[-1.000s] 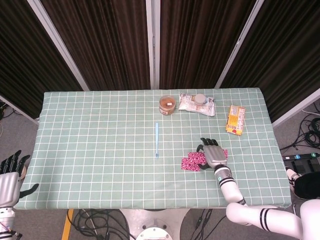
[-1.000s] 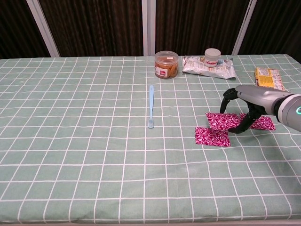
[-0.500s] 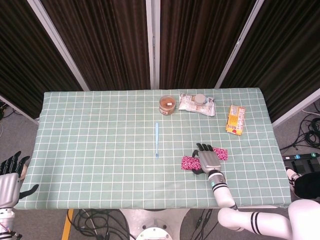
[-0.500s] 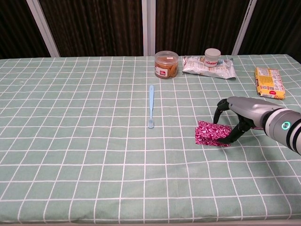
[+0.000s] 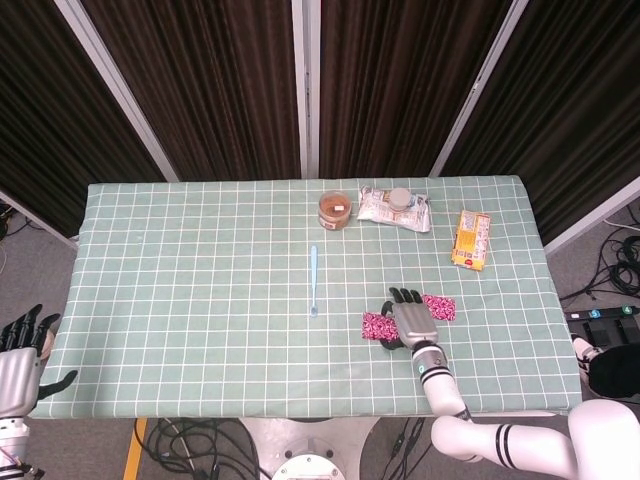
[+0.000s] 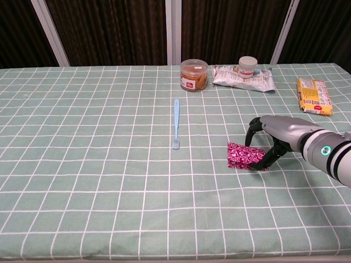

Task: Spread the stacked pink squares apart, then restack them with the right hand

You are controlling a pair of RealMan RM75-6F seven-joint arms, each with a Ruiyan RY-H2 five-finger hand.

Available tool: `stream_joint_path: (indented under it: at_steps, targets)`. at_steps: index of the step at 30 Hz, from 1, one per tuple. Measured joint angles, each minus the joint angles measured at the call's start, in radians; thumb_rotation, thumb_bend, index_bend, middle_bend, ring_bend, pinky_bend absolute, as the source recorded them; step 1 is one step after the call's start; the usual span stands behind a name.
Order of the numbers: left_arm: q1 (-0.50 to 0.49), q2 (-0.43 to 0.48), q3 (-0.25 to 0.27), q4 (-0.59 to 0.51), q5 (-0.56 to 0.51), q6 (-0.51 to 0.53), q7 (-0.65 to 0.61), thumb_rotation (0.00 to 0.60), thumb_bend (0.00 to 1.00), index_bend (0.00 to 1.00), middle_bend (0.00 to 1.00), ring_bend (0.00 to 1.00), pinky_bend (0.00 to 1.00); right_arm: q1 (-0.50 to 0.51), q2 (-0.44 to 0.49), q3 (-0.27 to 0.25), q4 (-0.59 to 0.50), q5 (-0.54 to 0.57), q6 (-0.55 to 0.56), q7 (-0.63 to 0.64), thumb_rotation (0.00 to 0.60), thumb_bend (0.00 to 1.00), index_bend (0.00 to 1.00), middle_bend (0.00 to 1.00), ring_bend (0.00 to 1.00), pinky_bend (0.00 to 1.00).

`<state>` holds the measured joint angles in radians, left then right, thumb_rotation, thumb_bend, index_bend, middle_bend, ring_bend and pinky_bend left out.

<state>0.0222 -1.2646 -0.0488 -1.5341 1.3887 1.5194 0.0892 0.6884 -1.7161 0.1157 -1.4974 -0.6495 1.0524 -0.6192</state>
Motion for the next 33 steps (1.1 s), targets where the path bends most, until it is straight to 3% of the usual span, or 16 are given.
stream_joint_path:
  at_steps: [25, 33]
  targets:
    - [-0.001, -0.005, 0.0, 0.011, 0.002, -0.005, -0.012, 0.6, 0.17, 0.22, 0.15, 0.11, 0.13, -0.023, -0.007, -0.013, -0.005, -0.013, 0.013, -0.011, 0.506, 0.16, 0.33, 0.04, 0.0, 0.0]
    - [-0.001, -0.009, 0.0, 0.02, 0.004, -0.005, -0.018, 0.6, 0.17, 0.22, 0.15, 0.11, 0.13, -0.035, -0.001, -0.012, -0.013, -0.023, 0.021, -0.004, 0.498, 0.17, 0.28, 0.04, 0.0, 0.0]
